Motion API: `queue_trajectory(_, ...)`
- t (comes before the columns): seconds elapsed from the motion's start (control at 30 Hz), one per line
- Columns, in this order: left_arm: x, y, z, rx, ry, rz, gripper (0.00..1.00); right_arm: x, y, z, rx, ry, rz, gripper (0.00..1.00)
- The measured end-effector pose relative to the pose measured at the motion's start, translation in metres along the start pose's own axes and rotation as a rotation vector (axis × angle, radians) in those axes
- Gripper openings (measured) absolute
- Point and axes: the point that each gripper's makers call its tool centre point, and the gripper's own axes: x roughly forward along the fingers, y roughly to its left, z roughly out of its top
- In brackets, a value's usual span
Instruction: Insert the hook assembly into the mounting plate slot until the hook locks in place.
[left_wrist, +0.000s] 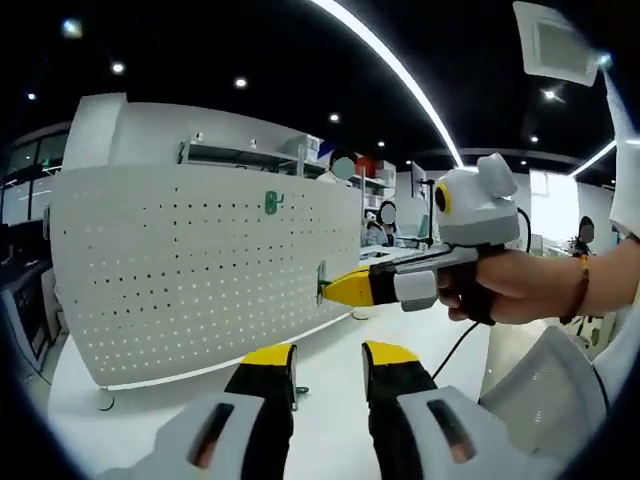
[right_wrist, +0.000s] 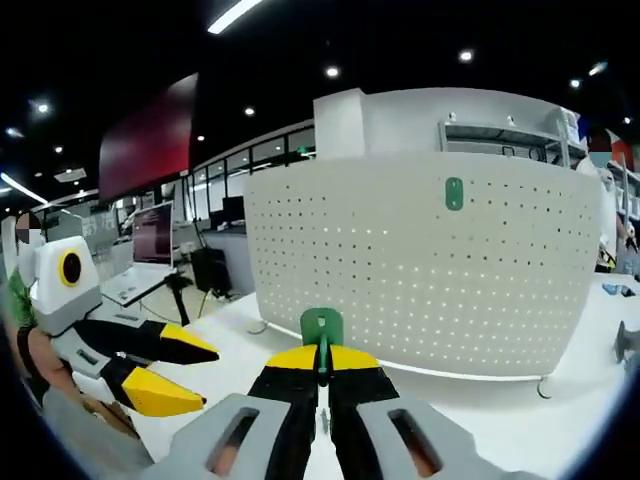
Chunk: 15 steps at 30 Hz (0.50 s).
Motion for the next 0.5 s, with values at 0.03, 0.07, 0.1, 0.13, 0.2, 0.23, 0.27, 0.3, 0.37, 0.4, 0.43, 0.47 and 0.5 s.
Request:
queue_trajectory(0.03, -0.001, 0.000, 0.001, 0.001, -0.004, 0.001, 0.32, 0.001, -0.001, 0.002, 0.007, -0.004, -0.001, 0.01)
queue_trajectory(0.07, -0.003, 0.000, 0.001, 0.003, -0.008, 0.002, 0.33, 0.002, -0.003, 0.006, 0.010, -0.011, -0.011, 0.01)
queue_trajectory(0.1, -0.005, 0.000, 0.002, 0.003, -0.012, 0.000, 0.34, 0.002, -0.003, 0.008, 0.006, -0.014, -0.015, 0.01)
queue_trajectory(0.13, -0.006, 0.000, 0.003, 0.002, -0.016, -0.004, 0.36, 0.003, -0.005, 0.010, 0.008, -0.016, -0.020, 0.01)
queue_trajectory(0.2, -0.009, -0.001, 0.003, 0.005, -0.017, -0.004, 0.38, 0.005, -0.007, 0.014, 0.015, -0.023, -0.027, 0.01)
queue_trajectory(0.23, -0.010, -0.001, 0.003, 0.007, -0.018, -0.006, 0.41, 0.006, -0.009, 0.018, 0.015, -0.033, -0.035, 0.01)
queue_trajectory(0.27, -0.011, -0.002, 0.002, 0.009, -0.018, -0.009, 0.42, 0.007, -0.010, 0.019, 0.017, -0.035, -0.041, 0.01)
queue_trajectory(0.3, -0.012, -0.003, 0.002, 0.014, -0.020, -0.007, 0.43, 0.008, -0.011, 0.021, 0.021, -0.035, -0.044, 0.01)
queue_trajectory(0.37, -0.014, -0.003, 0.003, 0.019, -0.025, -0.003, 0.44, 0.009, -0.014, 0.024, 0.030, -0.041, -0.056, 0.01)
queue_trajectory(0.4, -0.015, -0.003, 0.003, 0.018, -0.029, -0.006, 0.45, 0.010, -0.016, 0.027, 0.032, -0.046, -0.063, 0.01)
queue_trajectory(0.43, -0.016, -0.003, 0.003, 0.016, -0.030, -0.005, 0.46, 0.010, -0.017, 0.028, 0.036, -0.047, -0.064, 0.01)
queue_trajectory(0.47, -0.017, -0.003, 0.003, 0.016, -0.030, -0.003, 0.47, 0.011, -0.017, 0.030, 0.036, -0.051, -0.065, 0.01)
queue_trajectory(0.5, -0.018, -0.004, 0.003, 0.017, -0.031, -0.004, 0.48, 0.012, -0.017, 0.033, 0.025, -0.057, -0.064, 0.01)
